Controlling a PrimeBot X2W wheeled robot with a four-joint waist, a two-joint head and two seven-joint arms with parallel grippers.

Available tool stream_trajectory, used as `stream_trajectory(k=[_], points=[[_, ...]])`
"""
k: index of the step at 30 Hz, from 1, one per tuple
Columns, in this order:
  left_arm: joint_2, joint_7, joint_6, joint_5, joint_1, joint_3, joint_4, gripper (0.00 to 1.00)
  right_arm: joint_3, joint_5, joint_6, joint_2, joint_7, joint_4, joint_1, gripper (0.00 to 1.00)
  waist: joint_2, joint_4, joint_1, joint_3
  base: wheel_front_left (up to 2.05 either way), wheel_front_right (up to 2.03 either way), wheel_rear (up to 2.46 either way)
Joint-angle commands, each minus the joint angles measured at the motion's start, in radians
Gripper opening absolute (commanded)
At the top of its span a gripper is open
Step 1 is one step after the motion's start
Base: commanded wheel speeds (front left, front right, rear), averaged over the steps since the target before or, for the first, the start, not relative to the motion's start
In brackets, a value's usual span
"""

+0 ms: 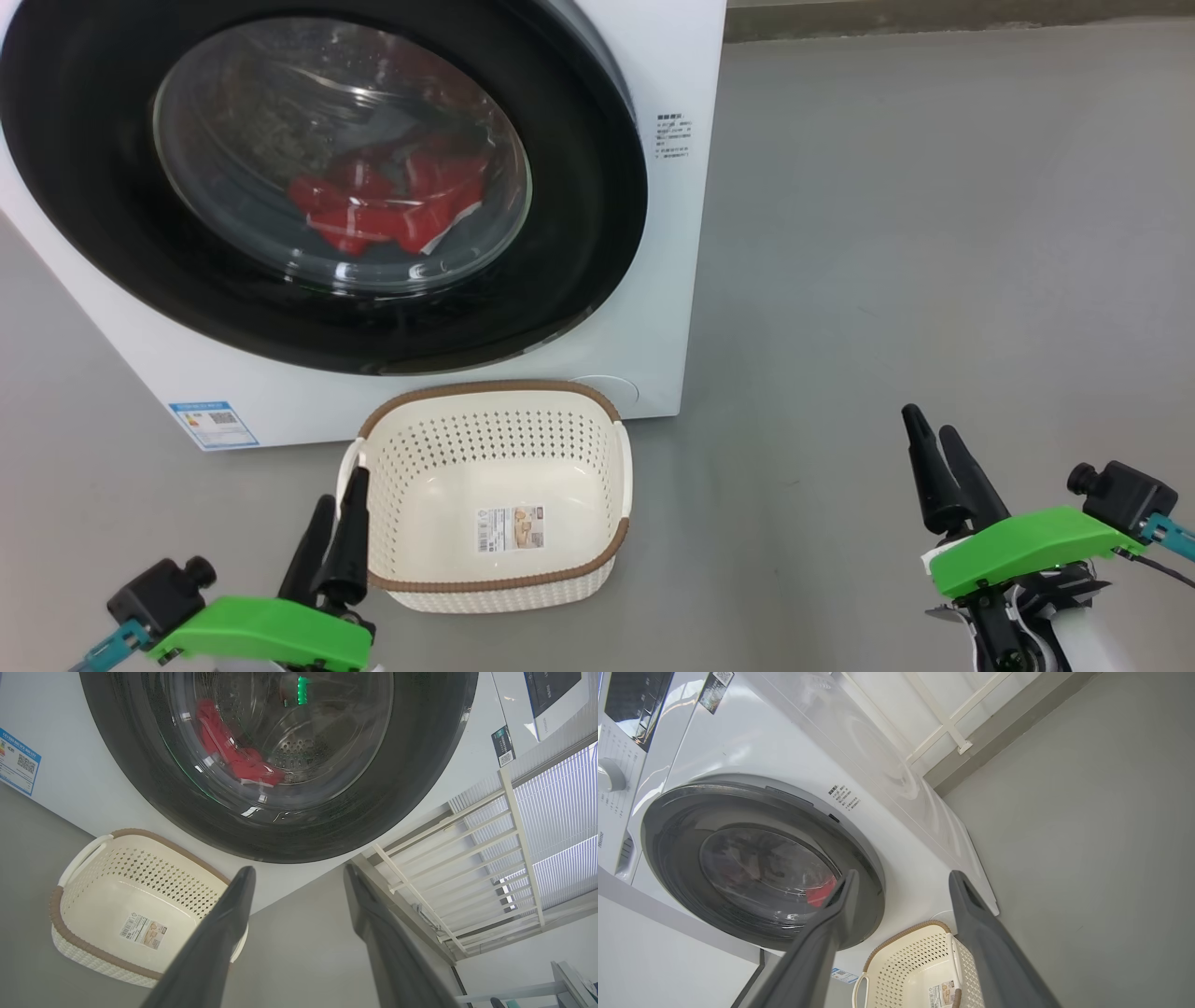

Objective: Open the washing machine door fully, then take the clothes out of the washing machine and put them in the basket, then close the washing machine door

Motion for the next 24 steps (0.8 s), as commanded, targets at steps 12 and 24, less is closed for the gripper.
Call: stream_trajectory(k=[12,24], points=[[0.012,-0.045,0.015,0.198,-0.069,0.004,-0.039,1.00,0.043,-0.159,0.000,-0.013,-0.042,-0.007,-0.082,1.00,0.0000,-0.005,-0.0001,-0.001,0.00,0.00,0.00],[0.014,-0.083,0.022,0.356,-0.092,-0.017,-0.014,1.00,0.078,-0.296,0.000,-0.014,-0.079,0.020,-0.114,1.00,0.0000,-0.008,-0.0001,-0.005,0.00,0.00,0.00]])
